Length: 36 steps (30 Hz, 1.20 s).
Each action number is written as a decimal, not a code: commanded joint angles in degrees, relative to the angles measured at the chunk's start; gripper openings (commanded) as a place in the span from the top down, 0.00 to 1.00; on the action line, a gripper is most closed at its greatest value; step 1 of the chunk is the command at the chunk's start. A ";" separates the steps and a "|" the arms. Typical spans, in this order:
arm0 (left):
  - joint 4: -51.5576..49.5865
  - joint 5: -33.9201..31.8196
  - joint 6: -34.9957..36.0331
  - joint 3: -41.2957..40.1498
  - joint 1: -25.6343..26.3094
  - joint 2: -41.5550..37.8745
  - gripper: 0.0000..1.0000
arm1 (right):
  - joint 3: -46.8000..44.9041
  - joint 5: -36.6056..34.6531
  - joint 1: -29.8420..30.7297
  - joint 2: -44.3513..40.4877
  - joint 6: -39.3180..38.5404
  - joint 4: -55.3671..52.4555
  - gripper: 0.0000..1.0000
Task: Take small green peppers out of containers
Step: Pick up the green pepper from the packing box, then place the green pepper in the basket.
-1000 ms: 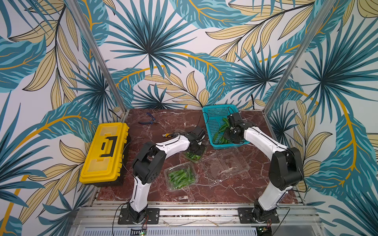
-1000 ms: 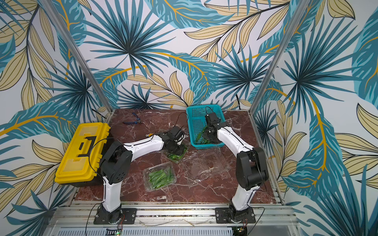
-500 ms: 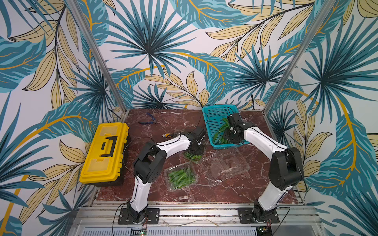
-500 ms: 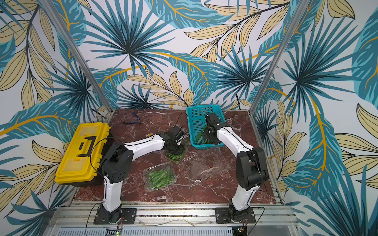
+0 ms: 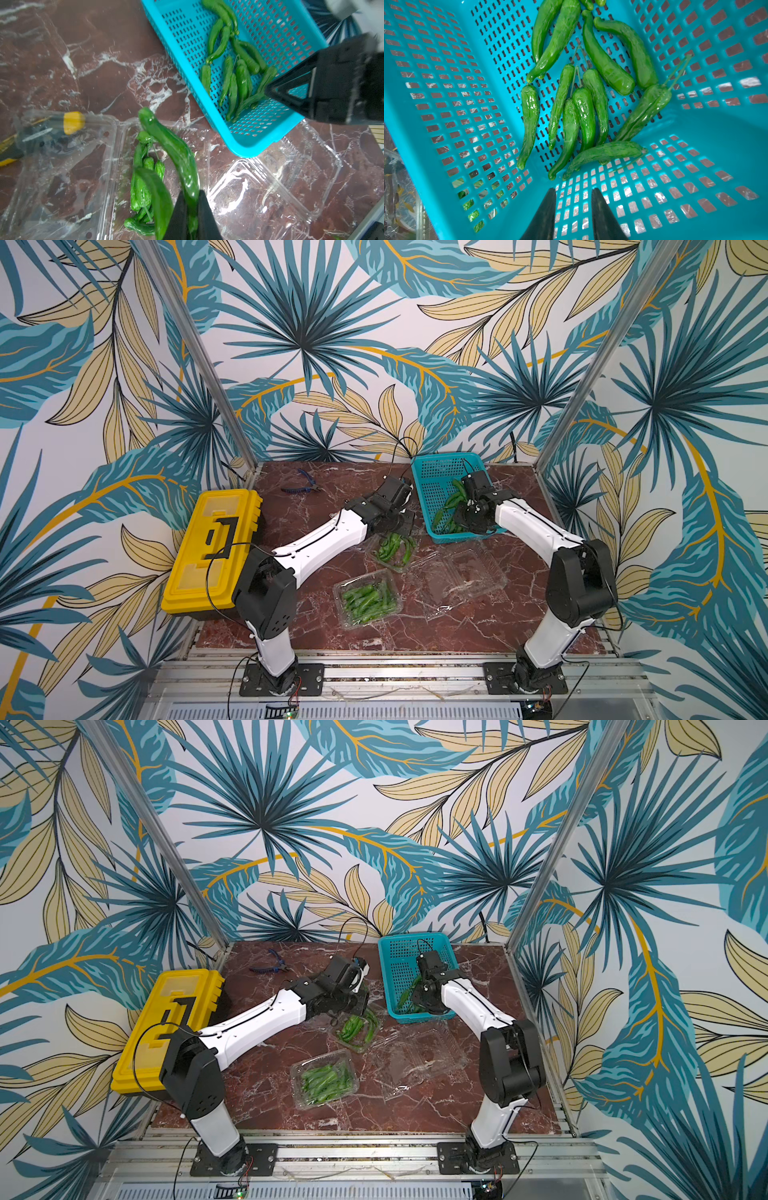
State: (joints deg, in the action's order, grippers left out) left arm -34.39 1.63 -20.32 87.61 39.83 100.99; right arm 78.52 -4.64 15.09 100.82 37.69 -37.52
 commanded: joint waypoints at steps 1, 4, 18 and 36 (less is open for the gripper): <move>2.82 1.59 2.04 5.88 0.16 -0.53 1.00 | -1.43 -0.35 -0.02 -2.38 -0.31 0.03 0.69; 7.08 3.94 4.02 9.78 0.17 -0.54 1.00 | -1.96 -0.87 0.02 -2.88 -0.39 0.04 0.69; 21.65 10.21 -1.45 28.84 0.17 23.70 0.70 | -3.51 -1.47 0.01 -4.45 -1.30 -0.79 0.69; 25.71 -4.44 -9.96 6.32 -3.64 6.70 0.29 | -9.26 10.41 5.81 -9.53 -8.14 12.01 0.63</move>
State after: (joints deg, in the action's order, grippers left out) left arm -12.01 3.33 -25.74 100.82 38.65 114.54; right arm 70.70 1.48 18.13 93.89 32.80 -30.72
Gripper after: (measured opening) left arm 0.711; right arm 0.362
